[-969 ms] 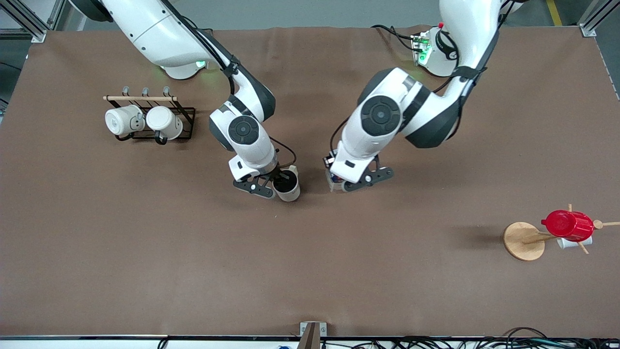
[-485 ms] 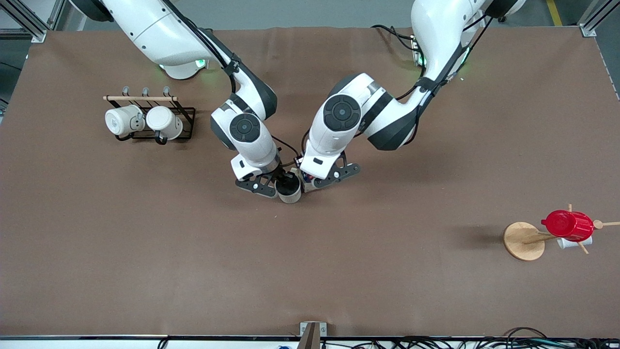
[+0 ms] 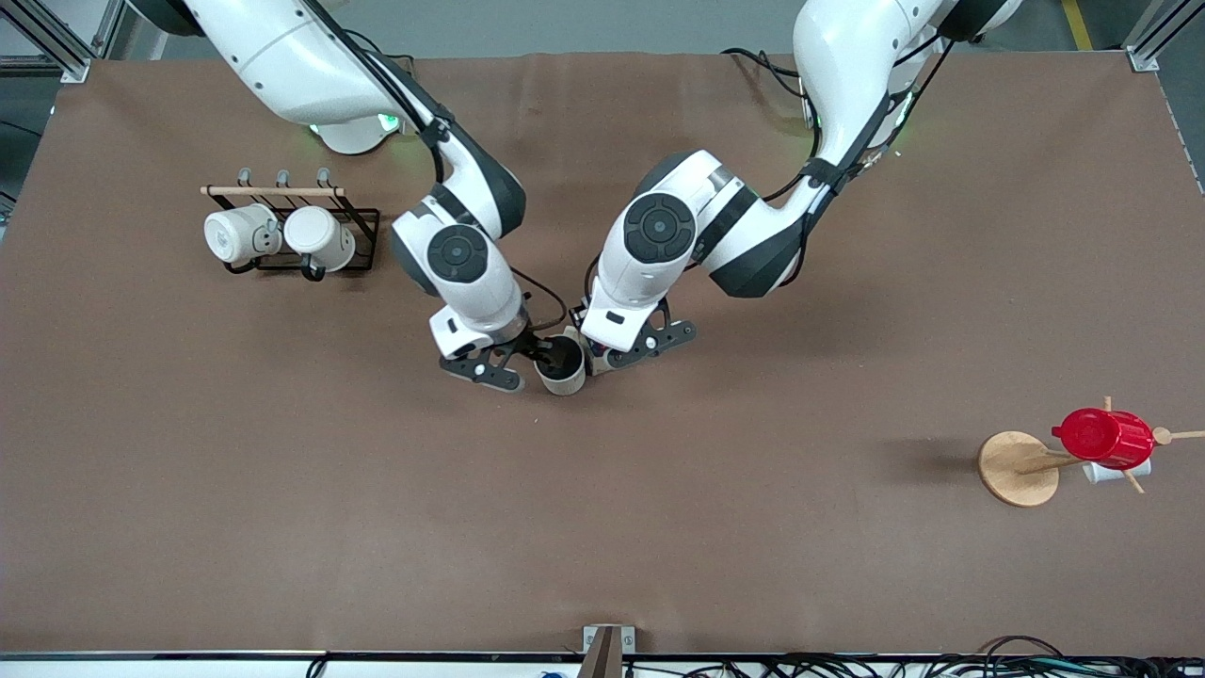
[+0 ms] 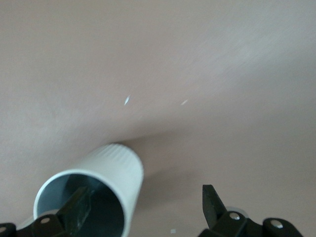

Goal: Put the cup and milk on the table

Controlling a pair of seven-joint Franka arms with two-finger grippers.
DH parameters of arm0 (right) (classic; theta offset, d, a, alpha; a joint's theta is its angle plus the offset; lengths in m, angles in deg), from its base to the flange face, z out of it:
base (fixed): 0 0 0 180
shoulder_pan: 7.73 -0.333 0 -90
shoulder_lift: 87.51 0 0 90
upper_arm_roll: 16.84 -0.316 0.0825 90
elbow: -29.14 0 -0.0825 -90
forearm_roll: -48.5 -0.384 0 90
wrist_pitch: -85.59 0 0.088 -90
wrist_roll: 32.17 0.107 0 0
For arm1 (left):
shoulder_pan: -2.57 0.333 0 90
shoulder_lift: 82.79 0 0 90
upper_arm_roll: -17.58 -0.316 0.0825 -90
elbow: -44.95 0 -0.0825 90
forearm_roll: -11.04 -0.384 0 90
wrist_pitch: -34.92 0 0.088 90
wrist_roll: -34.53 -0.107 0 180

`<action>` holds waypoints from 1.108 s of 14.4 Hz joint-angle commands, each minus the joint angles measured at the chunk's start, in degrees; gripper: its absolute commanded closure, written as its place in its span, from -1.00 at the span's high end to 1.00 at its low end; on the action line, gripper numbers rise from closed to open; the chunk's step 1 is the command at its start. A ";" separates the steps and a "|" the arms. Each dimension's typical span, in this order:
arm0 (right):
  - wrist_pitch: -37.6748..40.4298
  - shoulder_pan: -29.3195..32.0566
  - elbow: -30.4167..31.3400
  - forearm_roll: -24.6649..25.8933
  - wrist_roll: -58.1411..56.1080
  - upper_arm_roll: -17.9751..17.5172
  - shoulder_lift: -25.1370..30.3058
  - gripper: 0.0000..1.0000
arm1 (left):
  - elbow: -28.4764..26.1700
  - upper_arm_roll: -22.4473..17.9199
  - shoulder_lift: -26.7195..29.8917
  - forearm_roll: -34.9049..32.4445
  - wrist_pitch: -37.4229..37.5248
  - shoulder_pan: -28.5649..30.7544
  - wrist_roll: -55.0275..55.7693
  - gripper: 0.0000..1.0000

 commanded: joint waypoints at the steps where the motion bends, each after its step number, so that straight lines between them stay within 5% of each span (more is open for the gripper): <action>1: 7.78 4.28 1.42 -0.15 -5.52 -1.62 8.79 1.00 | 1.62 -0.65 -0.84 -0.47 -0.55 -0.76 0.66 1.00; 3: 11.92 6.74 1.24 -3.39 -13.07 -0.93 13.36 1.00 | 1.70 -0.83 0.73 -0.56 -0.11 -0.41 0.66 1.00; 6: 16.93 7.20 0.98 -9.72 -28.01 8.54 21.19 1.00 | 1.62 -2.14 6.70 -3.88 2.59 0.99 0.49 1.00; 9: 23.16 9.91 -1.38 -10.09 -36.29 14.09 26.82 1.00 | 1.62 -2.76 13.56 -14.94 11.72 4.59 -1.87 1.00; 13: 40.03 12.03 -14.90 -10.18 -46.58 23.57 27.01 1.00 | 1.18 -2.33 21.03 -19.81 18.07 11.17 -14.94 1.00; 16: 45.32 14.92 -21.07 -10.27 -48.44 25.71 27.10 1.00 | 0.65 -2.23 25.69 -19.11 22.89 16.19 -25.59 1.00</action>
